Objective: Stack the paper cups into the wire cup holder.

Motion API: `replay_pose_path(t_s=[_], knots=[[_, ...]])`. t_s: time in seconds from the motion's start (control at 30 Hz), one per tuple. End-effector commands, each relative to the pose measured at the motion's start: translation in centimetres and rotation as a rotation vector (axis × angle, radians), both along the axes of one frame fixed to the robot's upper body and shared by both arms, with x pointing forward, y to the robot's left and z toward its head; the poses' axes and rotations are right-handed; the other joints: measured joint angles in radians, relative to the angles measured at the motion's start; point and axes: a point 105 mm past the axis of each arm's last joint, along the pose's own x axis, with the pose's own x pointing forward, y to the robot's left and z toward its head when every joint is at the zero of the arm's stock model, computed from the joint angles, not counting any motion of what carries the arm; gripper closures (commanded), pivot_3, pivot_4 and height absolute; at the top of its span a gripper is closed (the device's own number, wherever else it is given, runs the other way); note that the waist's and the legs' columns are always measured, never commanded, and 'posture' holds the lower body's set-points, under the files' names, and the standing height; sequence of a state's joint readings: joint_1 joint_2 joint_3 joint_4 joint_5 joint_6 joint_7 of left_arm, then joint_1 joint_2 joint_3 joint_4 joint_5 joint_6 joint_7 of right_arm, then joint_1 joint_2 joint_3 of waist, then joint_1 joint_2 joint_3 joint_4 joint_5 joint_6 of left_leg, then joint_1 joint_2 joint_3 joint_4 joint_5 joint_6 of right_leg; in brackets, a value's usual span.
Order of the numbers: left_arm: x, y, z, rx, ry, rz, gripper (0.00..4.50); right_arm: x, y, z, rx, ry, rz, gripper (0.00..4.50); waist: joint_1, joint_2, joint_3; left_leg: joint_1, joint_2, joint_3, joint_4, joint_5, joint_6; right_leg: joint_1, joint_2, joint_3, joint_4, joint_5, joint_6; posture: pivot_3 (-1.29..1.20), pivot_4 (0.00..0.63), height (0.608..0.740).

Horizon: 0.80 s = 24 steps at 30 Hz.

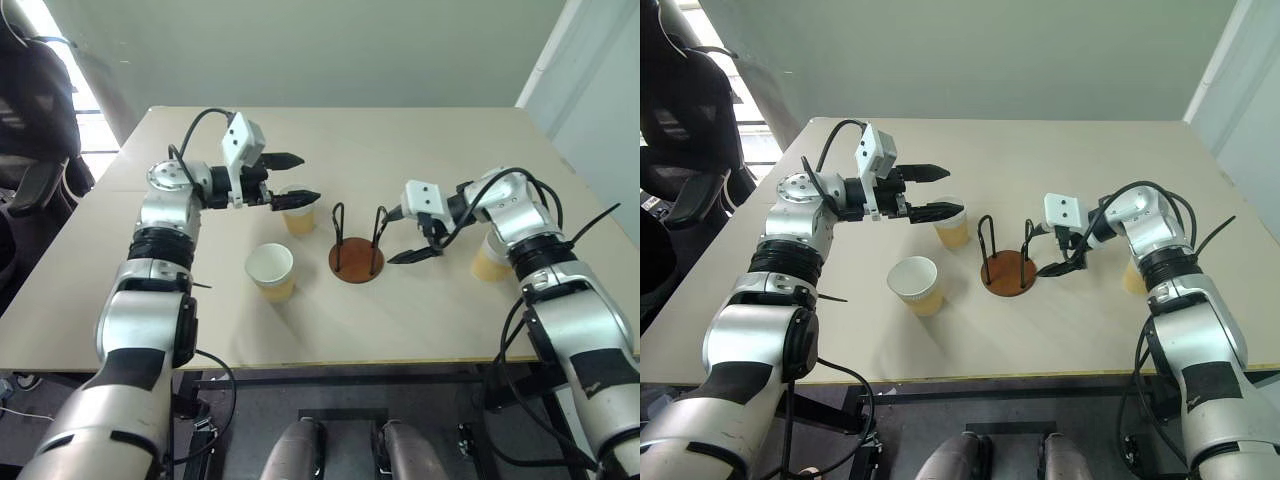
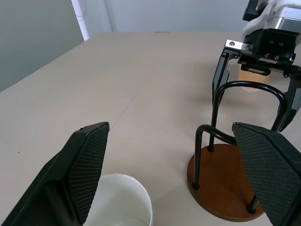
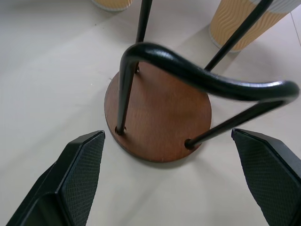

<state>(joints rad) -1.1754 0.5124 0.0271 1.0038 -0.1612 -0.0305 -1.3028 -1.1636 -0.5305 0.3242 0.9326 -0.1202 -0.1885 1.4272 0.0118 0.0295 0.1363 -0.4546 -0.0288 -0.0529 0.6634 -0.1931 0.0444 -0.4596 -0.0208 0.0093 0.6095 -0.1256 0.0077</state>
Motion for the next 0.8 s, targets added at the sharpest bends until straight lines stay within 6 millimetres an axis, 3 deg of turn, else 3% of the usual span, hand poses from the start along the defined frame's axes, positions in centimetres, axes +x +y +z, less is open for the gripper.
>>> replay_pose_path(t_s=[0.03, 0.37, 0.6, 0.8], knots=[[0.0, -0.3, 1.8, 0.008, -0.073, -0.006, 0.0, 0.1, -1.4, 1.4, -0.032, -0.061, -0.001, 0.05, 0.001, 0.0, 0.0, 0.0, 0.0, 0.0, 0.0, 0.0, 0.0, 0.0, 0.0, 0.0, 0.0, 0.0, 0.0, 0.0, 0.15, 0.74], [-0.3, -0.6, 1.4, 0.03, -0.067, -0.049, 0.0, -0.6, -3.3, 3.3, 0.009, -0.075, -0.041, 0.05, -0.002, 0.0, 0.0, 0.0, 0.0, 0.0, 0.0, 0.0, 0.001, 0.0, 0.0, 0.0, 0.0, 0.0, 0.0, 0.0, 0.15, 0.74], [-0.8, -0.1, 1.5, 0.042, -0.043, -0.084, 0.0, -1.5, -2.8, 5.9, 0.114, -0.082, -0.083, 0.05, -0.003, 0.0, 0.0, 0.0, 0.0, 0.0, 0.0, 0.0, 0.001, 0.0, 0.0, 0.0, 0.0, 0.0, 0.0, 0.0, 0.15, 0.74], [-1.3, -0.1, 2.0, 0.036, -0.002, -0.138, 0.0, -3.9, -3.5, 8.4, 0.154, -0.053, -0.108, 0.05, 0.001, 0.0, 0.0, 0.0, 0.0, 0.0, 0.0, 0.001, 0.002, 0.0, 0.0, 0.0, 0.0, -0.001, 0.0, 0.0, 0.15, 0.74]])
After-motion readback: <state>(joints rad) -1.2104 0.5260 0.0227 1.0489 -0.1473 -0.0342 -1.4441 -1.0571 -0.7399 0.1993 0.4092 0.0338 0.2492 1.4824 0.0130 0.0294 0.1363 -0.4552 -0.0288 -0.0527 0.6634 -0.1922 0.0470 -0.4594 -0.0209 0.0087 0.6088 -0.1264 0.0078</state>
